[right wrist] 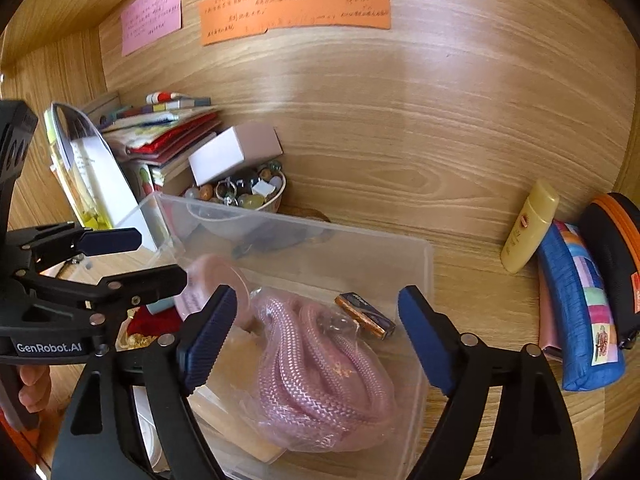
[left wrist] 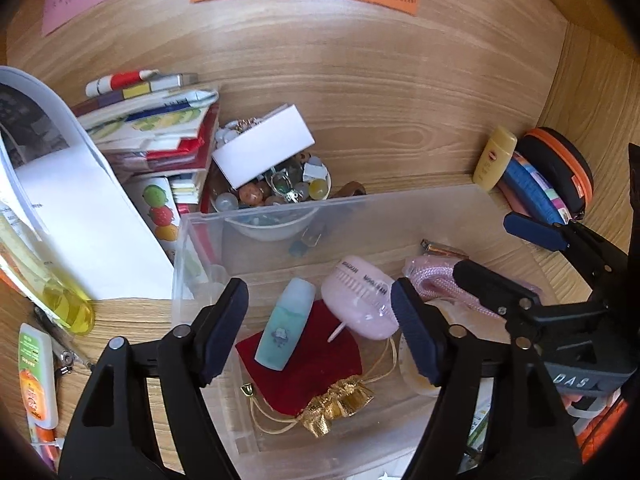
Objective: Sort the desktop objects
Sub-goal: 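Drop the pink container into the bin with the left gripper while the right drops the box, then grasp the AB eraser with the left gripper while the right grasps the small green block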
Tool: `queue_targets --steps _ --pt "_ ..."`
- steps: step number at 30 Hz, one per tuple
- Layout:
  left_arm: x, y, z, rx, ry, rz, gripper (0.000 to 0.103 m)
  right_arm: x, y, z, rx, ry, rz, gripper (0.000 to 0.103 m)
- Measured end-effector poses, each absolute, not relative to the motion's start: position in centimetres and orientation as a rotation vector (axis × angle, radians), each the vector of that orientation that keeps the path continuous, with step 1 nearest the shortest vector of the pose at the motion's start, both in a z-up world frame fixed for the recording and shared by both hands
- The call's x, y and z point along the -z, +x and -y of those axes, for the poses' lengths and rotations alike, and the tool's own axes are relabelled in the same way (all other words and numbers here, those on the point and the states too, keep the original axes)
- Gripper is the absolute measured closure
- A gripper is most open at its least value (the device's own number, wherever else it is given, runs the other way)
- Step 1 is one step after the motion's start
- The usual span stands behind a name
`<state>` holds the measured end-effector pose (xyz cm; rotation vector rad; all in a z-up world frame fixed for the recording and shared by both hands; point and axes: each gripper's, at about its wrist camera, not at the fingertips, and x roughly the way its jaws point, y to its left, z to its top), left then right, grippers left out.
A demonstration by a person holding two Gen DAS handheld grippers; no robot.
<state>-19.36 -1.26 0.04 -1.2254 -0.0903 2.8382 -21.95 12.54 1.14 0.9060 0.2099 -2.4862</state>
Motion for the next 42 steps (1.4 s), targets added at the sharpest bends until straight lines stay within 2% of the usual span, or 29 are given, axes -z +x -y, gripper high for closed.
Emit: queue_targets --steps 4,9,13,23,31,39,42 --pt "-0.9 -18.4 1.2 -2.871 -1.187 0.079 0.028 -2.2 -21.8 -13.3 2.491 0.89 -0.179 0.022" --pt "-2.2 -16.2 1.6 -2.893 -1.121 0.109 0.018 -3.6 -20.9 -14.4 2.49 0.88 -0.132 0.022" --pt "-2.9 -13.7 1.6 -2.915 -1.08 0.067 0.011 -4.5 -19.3 -15.7 2.482 0.859 -0.113 0.022" --pt "-2.1 -8.7 1.7 -2.921 -1.113 -0.076 0.011 -3.2 -14.7 -18.2 2.475 0.883 -0.181 0.019" --pt "-0.1 -6.4 2.6 -2.897 -1.192 -0.102 0.011 -0.9 -11.8 -19.2 2.495 0.891 -0.269 0.019" --pt "3.2 -4.5 4.7 -2.848 -1.36 0.047 0.011 1.6 -10.9 -19.9 2.387 1.031 -0.225 0.019" --pt "3.9 -3.5 5.0 -2.842 -1.398 0.05 0.011 2.4 -10.4 -19.6 2.379 1.053 -0.275 0.02"
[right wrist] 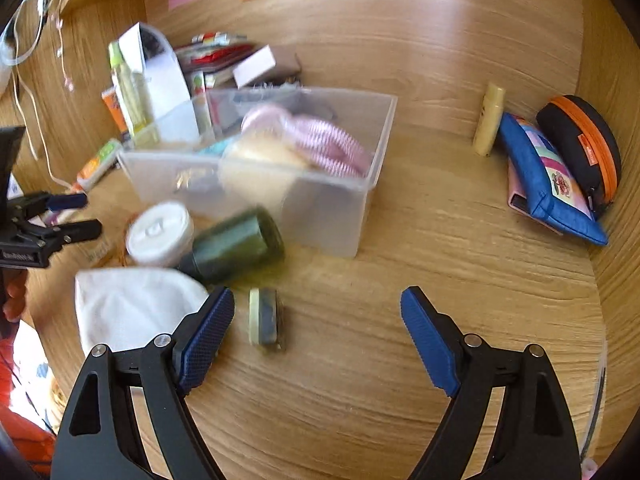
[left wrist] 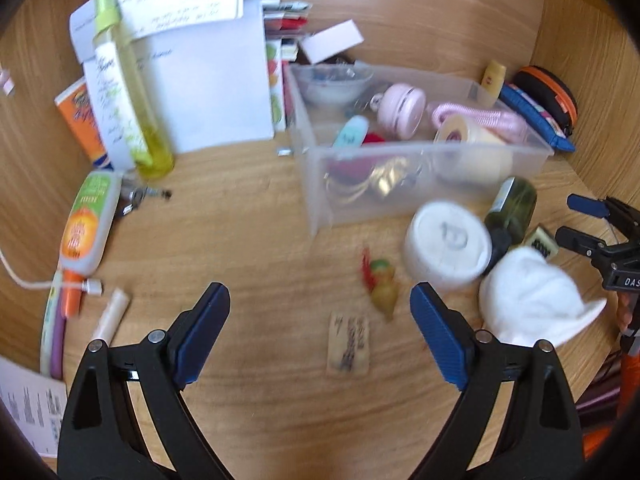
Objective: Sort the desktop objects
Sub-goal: 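Grasp the AB eraser with the left gripper while the right grasps the small green block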
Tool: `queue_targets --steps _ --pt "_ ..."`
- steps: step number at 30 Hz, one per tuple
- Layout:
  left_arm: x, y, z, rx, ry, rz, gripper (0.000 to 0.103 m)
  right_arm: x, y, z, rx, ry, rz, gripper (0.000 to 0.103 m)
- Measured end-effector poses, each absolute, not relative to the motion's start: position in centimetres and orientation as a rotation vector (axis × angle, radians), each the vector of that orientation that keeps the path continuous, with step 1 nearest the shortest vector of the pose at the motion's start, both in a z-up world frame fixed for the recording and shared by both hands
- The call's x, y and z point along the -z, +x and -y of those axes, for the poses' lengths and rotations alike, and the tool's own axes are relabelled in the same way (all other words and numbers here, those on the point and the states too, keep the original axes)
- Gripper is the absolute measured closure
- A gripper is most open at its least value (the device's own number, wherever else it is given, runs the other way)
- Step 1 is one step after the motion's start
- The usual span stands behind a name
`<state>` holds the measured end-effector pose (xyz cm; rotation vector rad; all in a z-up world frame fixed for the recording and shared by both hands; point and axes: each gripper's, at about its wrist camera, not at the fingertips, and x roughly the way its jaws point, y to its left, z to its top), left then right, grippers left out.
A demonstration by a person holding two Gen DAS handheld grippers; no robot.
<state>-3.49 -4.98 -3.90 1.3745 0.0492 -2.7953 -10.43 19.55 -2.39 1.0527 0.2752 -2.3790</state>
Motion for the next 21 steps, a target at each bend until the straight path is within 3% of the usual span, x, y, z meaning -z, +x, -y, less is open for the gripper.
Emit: queue_targets --steps 7,8,10,12,14,21 --pt "5.5 -1.8 5.1 2.767 1.446 -0.089 0.011 3.3 -9.4 -18.7 2.393 0.999 -0.387 0.022" --pt "5.8 -1.8 5.1 2.765 1.463 -0.103 0.013 3.5 -9.4 -18.6 2.387 1.001 -0.392 0.027" --pt "6.3 -1.7 4.9 2.751 1.486 -0.1 0.024 3.8 -9.7 -18.4 2.369 1.016 -0.397 0.032" --pt "6.4 -1.6 4.7 2.741 1.466 -0.072 0.027 4.2 -9.9 -18.2 2.342 1.036 -0.39 0.044" --pt "6.5 -1.6 4.6 2.742 1.464 -0.077 0.03 4.5 -10.1 -18.0 2.309 1.063 -0.382 0.047" --pt "6.4 -1.8 4.4 2.743 1.424 -0.034 0.054 5.2 -9.6 -17.2 2.261 1.073 -0.421 0.066"
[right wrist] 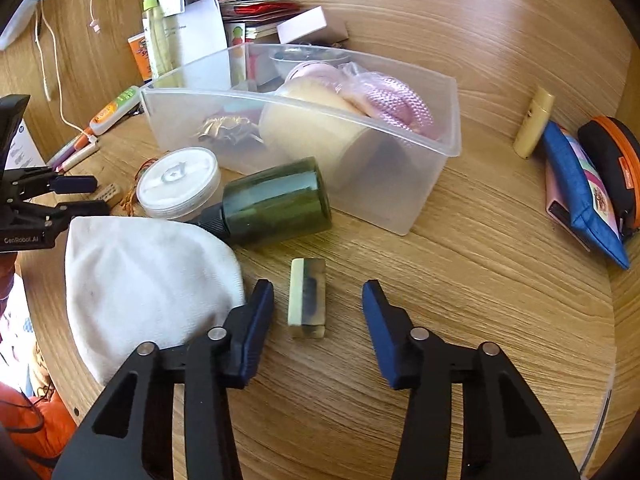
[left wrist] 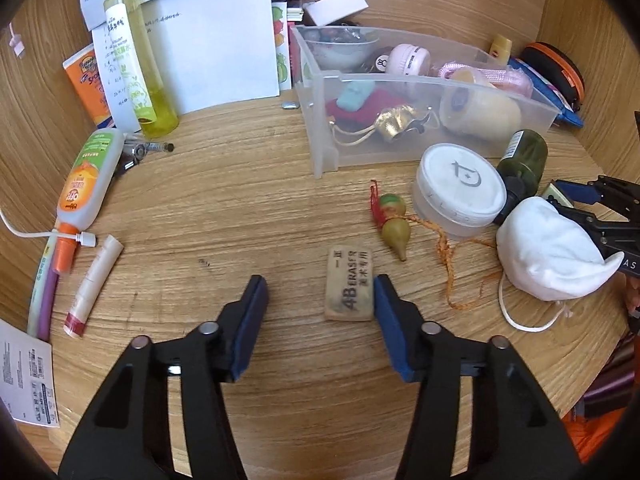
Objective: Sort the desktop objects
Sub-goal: 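Grasp the AB eraser with the left gripper while the right grasps the small green block, then carry the eraser with the left gripper while the right carries the block over the bin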
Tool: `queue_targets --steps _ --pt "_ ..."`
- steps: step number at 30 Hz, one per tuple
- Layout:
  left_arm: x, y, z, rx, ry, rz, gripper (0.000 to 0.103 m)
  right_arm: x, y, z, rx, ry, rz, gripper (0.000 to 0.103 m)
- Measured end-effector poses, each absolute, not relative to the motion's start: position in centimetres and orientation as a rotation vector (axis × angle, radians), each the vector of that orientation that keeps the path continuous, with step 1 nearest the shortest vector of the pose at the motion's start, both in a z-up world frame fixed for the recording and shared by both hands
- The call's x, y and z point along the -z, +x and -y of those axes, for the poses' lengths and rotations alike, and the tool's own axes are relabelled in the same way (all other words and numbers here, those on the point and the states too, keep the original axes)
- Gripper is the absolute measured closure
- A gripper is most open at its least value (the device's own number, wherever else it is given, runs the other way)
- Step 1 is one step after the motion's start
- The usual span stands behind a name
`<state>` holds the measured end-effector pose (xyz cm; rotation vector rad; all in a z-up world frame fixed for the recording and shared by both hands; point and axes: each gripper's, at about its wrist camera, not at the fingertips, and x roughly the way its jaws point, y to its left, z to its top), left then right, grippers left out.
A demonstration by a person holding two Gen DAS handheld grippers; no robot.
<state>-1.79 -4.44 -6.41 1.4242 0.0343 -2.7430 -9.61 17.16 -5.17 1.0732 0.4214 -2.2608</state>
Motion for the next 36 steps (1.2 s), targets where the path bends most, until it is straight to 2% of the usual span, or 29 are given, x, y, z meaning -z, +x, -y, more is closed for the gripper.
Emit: queue_targets --steps 2,7,9,18,36 --pt "6.4 -1.9 4.2 2.751 1.418 -0.027 0.059 5.3 -9.7 -17.1 2.242 1.082 -0.415 0.074" --pt "6.3 -2.6 3.9 2.767 1.399 -0.035 0.071 5.2 -9.7 -16.8 2.228 1.081 -0.418 0.078" --pt "6.3 -2.6 3.7 2.768 1.371 -0.031 0.08 5.2 -9.6 -16.6 2.215 1.079 -0.422 0.087" --pt "6.0 -2.6 3.9 2.749 1.341 -0.06 0.08 4.6 -9.7 -17.5 2.242 1.076 -0.363 0.088" --pt "0.6 -2.4 4.3 2.832 1.098 -0.098 0.08 -0.8 -10.4 -20.0 2.364 0.916 -0.238 0.088"
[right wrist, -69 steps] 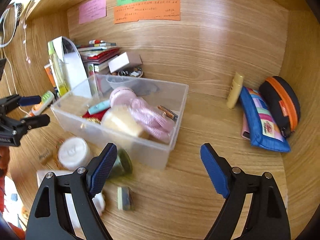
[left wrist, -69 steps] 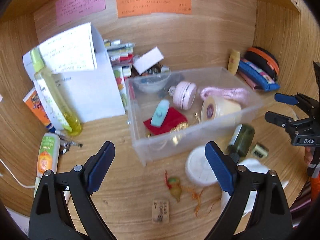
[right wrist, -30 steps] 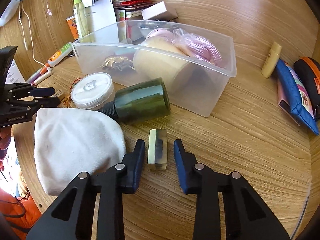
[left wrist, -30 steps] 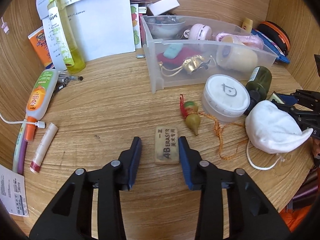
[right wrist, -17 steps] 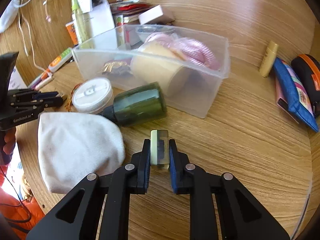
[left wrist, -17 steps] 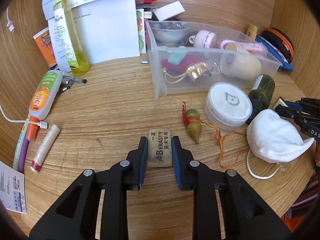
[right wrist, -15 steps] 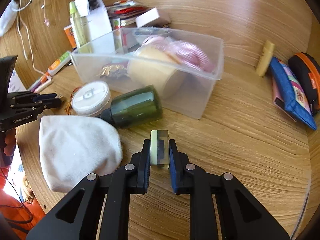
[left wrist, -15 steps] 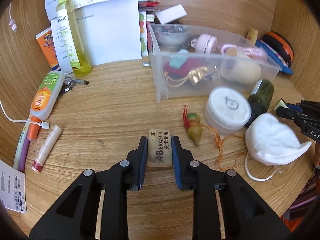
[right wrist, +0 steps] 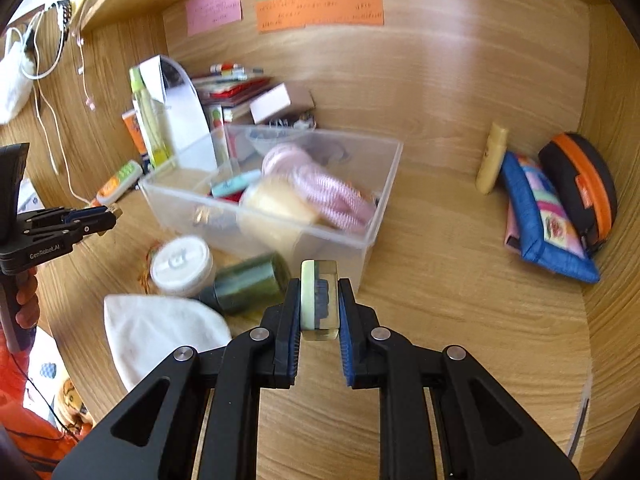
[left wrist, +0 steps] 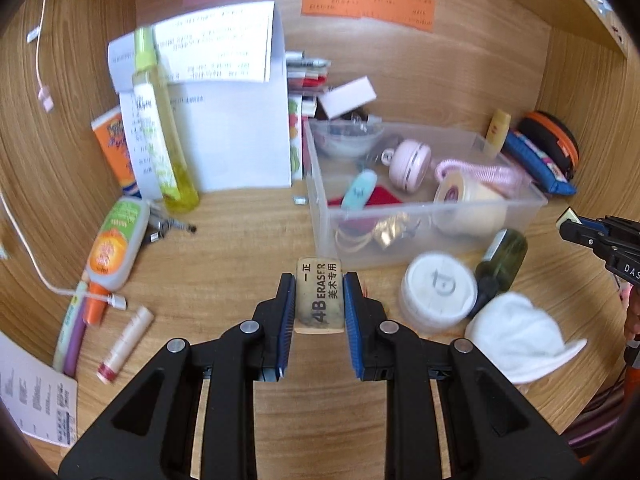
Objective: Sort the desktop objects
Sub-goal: 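Carry the eraser with the left gripper while the right carries the block over the bin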
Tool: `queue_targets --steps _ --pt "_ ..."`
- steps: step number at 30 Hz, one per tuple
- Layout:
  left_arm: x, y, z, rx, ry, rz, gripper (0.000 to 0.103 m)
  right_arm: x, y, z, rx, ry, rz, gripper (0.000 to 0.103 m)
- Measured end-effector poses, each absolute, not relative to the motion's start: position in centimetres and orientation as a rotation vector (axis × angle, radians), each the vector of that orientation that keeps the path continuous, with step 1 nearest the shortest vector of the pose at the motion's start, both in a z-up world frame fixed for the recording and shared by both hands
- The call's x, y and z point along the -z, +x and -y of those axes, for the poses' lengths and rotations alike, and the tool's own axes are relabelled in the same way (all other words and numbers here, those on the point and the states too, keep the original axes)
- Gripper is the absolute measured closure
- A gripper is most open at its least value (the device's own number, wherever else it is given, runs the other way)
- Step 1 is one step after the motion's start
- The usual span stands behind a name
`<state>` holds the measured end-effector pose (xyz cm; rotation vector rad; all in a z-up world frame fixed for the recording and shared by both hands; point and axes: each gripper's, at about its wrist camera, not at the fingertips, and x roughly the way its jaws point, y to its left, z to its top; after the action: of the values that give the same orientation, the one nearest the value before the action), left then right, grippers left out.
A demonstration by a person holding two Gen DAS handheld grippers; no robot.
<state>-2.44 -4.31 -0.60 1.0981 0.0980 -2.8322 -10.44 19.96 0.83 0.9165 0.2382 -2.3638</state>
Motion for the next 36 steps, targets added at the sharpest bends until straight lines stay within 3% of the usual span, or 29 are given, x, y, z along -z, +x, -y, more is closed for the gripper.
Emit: queue_targets --steps 25,36 --pt "-4.4 -9.5 5.2 2.935 0.918 -0.138 0.08 -5.9 -14.2 -11.8 2.294 0.679 -0.28 0.088" --pt "-2.4 -13.1 5.1 2.97 1.017 -0.13 0.08 -4.0 -16.8 -7.7 2.235 0.747 -0.345 0.088"
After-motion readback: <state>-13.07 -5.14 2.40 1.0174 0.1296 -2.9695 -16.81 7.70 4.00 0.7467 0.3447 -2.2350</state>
